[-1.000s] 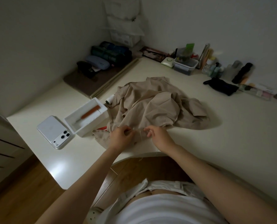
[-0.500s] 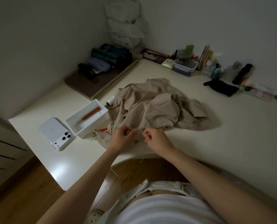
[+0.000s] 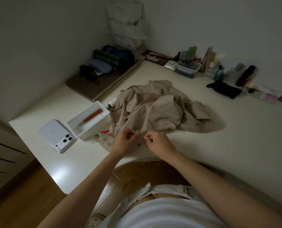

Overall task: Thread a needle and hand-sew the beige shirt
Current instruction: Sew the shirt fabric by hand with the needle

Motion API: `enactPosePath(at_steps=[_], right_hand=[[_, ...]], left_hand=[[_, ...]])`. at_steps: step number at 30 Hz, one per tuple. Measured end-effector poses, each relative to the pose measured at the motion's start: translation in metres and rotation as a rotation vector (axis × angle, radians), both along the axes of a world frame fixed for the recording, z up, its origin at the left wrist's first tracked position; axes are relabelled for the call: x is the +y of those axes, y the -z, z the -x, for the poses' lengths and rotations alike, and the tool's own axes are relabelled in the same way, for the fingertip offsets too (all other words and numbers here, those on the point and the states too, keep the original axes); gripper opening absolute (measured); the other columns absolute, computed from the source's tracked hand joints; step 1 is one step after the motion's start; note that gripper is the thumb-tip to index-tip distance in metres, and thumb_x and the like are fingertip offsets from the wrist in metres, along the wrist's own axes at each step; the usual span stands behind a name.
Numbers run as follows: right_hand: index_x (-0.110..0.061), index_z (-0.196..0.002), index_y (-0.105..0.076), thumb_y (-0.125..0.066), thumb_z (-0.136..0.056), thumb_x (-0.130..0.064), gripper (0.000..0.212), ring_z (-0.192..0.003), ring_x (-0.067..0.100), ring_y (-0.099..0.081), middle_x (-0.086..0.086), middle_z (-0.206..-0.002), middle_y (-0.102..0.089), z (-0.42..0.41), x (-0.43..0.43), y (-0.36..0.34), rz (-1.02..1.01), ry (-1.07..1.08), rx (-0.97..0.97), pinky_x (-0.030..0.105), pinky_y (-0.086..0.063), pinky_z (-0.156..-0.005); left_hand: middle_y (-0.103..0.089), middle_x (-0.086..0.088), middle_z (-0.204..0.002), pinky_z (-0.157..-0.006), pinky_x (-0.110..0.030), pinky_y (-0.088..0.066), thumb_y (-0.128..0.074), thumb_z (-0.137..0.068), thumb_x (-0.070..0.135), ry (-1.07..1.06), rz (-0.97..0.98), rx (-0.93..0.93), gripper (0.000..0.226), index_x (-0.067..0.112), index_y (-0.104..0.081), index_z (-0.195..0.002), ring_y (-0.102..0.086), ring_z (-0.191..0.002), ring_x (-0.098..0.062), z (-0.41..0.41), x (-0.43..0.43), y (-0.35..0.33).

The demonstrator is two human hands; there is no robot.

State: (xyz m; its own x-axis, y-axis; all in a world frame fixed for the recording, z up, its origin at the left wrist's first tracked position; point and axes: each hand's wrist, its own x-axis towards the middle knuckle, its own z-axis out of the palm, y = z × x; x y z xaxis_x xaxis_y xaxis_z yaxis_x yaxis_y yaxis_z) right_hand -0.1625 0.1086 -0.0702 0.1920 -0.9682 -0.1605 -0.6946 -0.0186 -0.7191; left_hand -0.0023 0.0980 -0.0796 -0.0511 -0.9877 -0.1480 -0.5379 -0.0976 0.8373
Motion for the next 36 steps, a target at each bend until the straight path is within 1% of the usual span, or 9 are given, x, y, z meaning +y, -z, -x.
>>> enactPosePath(at_steps=[8,12,14,16,17,22,27,30,36], right_hand=[[-0.008,-0.091,-0.062,-0.05,-0.095,-0.015,0.015,-0.08,0.024,-0.064,0.012,-0.086,-0.067,-0.007,-0.002,-0.004,0.039,0.001,0.014,0.041,-0.054,-0.075],[-0.006,-0.09,-0.059,-0.049,-0.097,-0.016,0.016,-0.078,0.023,-0.064,0.013,-0.086,-0.066,-0.01,-0.003,-0.004,0.021,0.04,-0.052,0.039,-0.055,-0.073],[-0.008,-0.092,-0.057,-0.048,-0.098,-0.019,0.016,-0.071,0.02,-0.065,0.012,-0.088,-0.067,-0.011,-0.003,-0.006,0.0,0.047,-0.106,0.032,-0.056,-0.063],[-0.009,-0.093,-0.055,-0.047,-0.099,-0.019,0.014,-0.061,0.013,-0.062,0.012,-0.092,-0.066,-0.012,-0.003,-0.009,-0.013,0.048,-0.174,0.019,-0.05,-0.048],[-0.011,-0.095,-0.054,-0.046,-0.099,-0.019,0.012,-0.061,0.01,-0.06,0.011,-0.094,-0.065,-0.013,-0.003,-0.01,-0.013,0.043,-0.199,0.016,-0.048,-0.047],[-0.01,-0.104,-0.057,-0.045,-0.099,-0.016,0.014,-0.074,0.016,-0.064,0.006,-0.092,-0.067,-0.015,-0.003,-0.012,-0.003,0.003,-0.216,0.031,-0.056,-0.071],[-0.01,-0.086,-0.057,-0.047,-0.098,-0.015,0.017,-0.073,0.016,-0.067,0.007,-0.081,-0.069,-0.016,-0.006,-0.017,0.032,0.04,-0.258,0.034,-0.057,-0.072],[-0.011,-0.088,-0.057,-0.047,-0.099,-0.017,0.016,-0.075,0.016,-0.067,0.007,-0.08,-0.069,-0.017,-0.009,-0.018,0.045,0.072,-0.26,0.036,-0.057,-0.074],[-0.011,-0.094,-0.058,-0.048,-0.099,-0.021,0.016,-0.076,0.014,-0.068,0.006,-0.085,-0.069,-0.015,-0.011,-0.021,-0.012,0.069,-0.291,0.037,-0.058,-0.075]], left_hand=[[-0.064,0.001,-0.068,-0.058,-0.016,-0.042,-0.064,-0.089,0.017,0.104,0.094,-0.047,0.01,0.019,-0.064,-0.079,-0.054,-0.058,-0.004,0.006,0.009,-0.009],[-0.058,0.011,-0.064,-0.056,-0.011,-0.04,-0.064,-0.089,0.013,0.076,0.143,-0.007,0.009,0.018,-0.063,-0.081,-0.052,-0.056,0.003,0.009,0.011,-0.013],[-0.058,0.008,-0.065,-0.055,-0.013,-0.039,-0.064,-0.089,0.018,0.056,0.181,-0.04,0.004,0.017,-0.065,-0.085,-0.051,-0.056,0.0,0.006,0.009,-0.012],[-0.063,0.006,-0.07,-0.058,-0.014,-0.041,-0.064,-0.089,0.02,0.049,0.213,-0.07,0.005,0.017,-0.068,-0.087,-0.054,-0.061,-0.003,0.004,0.007,-0.011],[-0.064,0.005,-0.071,-0.059,-0.014,-0.042,-0.064,-0.089,0.019,0.041,0.228,-0.081,0.006,0.017,-0.069,-0.086,-0.056,-0.063,-0.004,0.005,0.007,-0.012],[-0.056,0.009,-0.062,-0.055,-0.01,-0.04,-0.061,-0.09,0.011,-0.067,0.295,-0.066,0.01,0.015,-0.064,-0.082,-0.053,-0.058,0.003,0.005,0.001,-0.027],[-0.053,0.005,-0.057,-0.051,-0.012,-0.036,-0.062,-0.088,0.009,-0.089,0.294,-0.073,0.01,0.013,-0.064,-0.079,-0.048,-0.053,-0.001,0.006,-0.003,-0.028],[-0.059,-0.004,-0.06,-0.051,-0.015,-0.038,-0.062,-0.088,0.009,-0.025,0.314,-0.069,0.007,0.01,-0.065,-0.082,-0.049,-0.052,-0.007,0.01,-0.001,-0.026],[-0.059,0.001,-0.061,-0.054,-0.013,-0.04,-0.06,-0.091,0.011,-0.023,0.305,-0.014,0.009,0.009,-0.066,-0.084,-0.053,-0.056,-0.005,0.011,-0.001,-0.033]])
